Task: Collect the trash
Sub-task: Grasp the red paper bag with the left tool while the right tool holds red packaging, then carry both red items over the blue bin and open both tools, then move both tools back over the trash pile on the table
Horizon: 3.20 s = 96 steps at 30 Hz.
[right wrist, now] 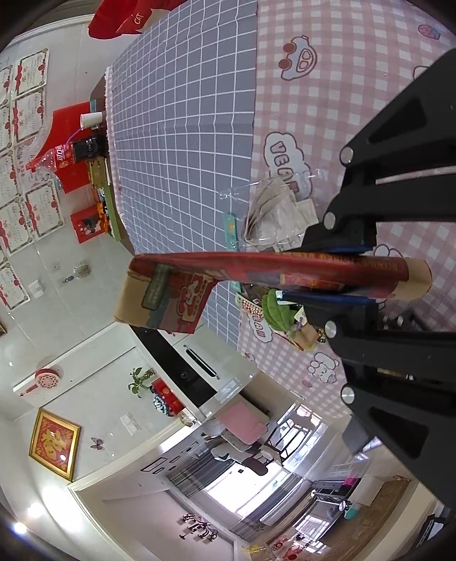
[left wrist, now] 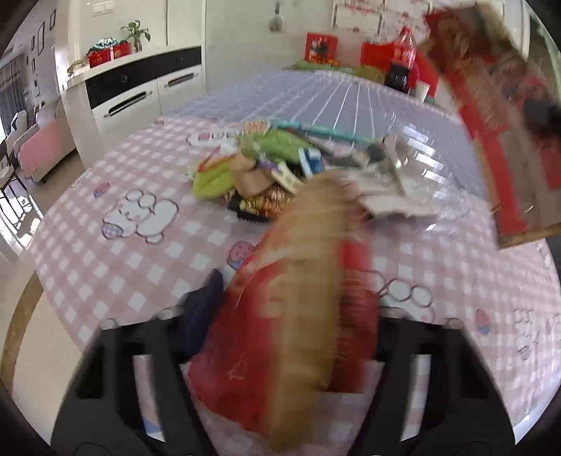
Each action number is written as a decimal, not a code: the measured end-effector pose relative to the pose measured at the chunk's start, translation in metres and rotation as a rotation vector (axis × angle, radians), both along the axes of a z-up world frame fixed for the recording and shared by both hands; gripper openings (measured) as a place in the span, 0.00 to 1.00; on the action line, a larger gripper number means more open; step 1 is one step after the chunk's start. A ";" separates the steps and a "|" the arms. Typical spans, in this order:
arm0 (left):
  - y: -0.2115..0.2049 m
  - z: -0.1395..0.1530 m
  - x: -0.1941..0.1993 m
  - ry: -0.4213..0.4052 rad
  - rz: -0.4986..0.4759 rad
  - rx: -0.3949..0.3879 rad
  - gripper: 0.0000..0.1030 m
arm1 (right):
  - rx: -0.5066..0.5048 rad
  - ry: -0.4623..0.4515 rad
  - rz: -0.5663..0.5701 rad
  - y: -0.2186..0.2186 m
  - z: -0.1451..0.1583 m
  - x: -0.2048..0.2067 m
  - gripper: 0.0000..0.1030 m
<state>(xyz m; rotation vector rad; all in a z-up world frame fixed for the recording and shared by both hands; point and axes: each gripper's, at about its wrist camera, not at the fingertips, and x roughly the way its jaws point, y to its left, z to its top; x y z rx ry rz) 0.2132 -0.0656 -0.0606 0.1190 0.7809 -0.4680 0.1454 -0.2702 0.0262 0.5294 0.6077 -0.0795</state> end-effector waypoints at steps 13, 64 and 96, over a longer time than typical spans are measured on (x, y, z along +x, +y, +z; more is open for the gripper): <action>0.087 0.054 -0.018 -0.169 0.230 -0.037 0.49 | -0.004 0.005 0.208 0.068 -0.002 0.038 0.17; 0.392 -0.043 -0.079 0.121 1.048 0.085 0.78 | -0.323 0.168 0.997 0.455 -0.087 0.101 0.85; 0.250 0.047 -0.033 -0.099 0.669 0.070 0.80 | -0.222 0.114 0.662 0.261 -0.054 0.114 0.85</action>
